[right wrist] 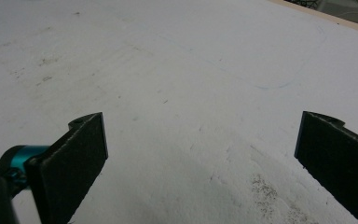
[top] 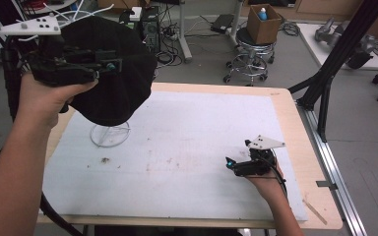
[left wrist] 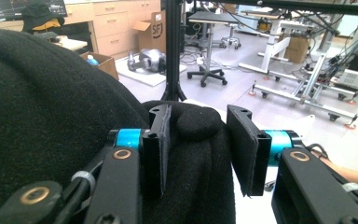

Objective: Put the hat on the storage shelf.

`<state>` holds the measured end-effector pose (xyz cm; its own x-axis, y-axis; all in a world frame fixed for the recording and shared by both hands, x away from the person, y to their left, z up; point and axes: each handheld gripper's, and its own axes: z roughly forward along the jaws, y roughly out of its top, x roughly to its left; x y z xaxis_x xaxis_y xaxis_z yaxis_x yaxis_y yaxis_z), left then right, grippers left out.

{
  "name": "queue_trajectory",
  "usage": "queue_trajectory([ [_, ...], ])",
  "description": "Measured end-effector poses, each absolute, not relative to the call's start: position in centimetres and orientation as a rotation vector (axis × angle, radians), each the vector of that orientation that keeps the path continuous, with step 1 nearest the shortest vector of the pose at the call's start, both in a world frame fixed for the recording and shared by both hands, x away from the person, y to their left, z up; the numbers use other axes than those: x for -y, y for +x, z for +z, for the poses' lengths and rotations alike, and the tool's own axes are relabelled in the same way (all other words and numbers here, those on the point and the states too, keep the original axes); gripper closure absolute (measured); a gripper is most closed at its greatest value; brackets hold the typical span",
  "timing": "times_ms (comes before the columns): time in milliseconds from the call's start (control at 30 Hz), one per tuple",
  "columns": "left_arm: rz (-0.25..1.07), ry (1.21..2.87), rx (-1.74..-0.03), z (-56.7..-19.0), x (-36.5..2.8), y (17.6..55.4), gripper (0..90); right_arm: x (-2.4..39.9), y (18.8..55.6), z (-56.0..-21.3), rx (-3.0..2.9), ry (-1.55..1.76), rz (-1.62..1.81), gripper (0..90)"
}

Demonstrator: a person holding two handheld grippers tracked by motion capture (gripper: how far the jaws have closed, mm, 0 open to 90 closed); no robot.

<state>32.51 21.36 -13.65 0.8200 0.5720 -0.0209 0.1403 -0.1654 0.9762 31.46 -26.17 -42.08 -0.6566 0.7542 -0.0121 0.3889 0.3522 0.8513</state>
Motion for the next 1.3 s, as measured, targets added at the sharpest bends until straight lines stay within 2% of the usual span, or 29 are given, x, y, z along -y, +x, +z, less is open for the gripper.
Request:
queue_trajectory([
  [600,0.436,1.736,-0.552,-14.1,-21.6,31.4,58.9,26.2,31.4,-42.1,-2.218,1.0,1.226,1.5],
  [1300,0.435,1.756,-0.508,-15.2,-21.6,29.0,46.9,26.1,31.4,-42.1,-2.219,0.997,1.222,1.5],
])
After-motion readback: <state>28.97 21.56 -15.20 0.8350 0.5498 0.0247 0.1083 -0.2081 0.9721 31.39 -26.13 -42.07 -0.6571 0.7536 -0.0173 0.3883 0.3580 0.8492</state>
